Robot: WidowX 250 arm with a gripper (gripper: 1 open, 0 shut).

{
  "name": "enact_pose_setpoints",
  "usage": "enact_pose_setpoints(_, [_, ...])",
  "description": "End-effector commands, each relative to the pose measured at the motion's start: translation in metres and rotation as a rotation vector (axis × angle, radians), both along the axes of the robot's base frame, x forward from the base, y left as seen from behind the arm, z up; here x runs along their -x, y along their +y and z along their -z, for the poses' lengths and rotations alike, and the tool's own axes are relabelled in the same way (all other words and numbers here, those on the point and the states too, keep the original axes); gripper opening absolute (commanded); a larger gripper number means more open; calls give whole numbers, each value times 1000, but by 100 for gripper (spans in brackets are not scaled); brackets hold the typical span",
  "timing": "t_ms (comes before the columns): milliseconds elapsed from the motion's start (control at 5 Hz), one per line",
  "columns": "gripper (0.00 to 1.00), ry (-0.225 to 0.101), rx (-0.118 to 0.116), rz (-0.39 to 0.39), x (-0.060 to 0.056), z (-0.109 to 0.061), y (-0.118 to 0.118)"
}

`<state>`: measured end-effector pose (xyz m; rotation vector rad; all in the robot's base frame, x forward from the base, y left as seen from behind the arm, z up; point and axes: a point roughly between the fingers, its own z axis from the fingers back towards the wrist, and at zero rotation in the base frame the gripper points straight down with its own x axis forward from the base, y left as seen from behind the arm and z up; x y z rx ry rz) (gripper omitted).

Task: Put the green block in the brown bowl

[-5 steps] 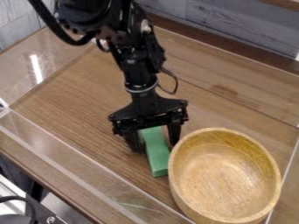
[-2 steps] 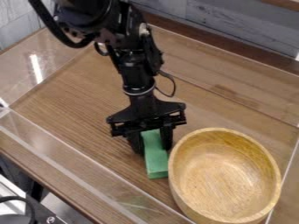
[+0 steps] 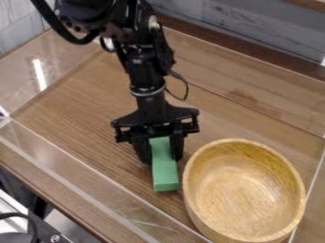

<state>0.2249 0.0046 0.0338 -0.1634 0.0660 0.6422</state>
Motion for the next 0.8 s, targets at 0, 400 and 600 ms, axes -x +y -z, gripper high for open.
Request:
enact_pose_setpoints(0, [0, -56, -11, 7, -10, -21, 6])
enact_pose_setpoints(400, [0, -52, -1, 15, -8, -44, 10])
enact_pose_setpoints(600, [0, -80, 2, 30, -9, -70, 18])
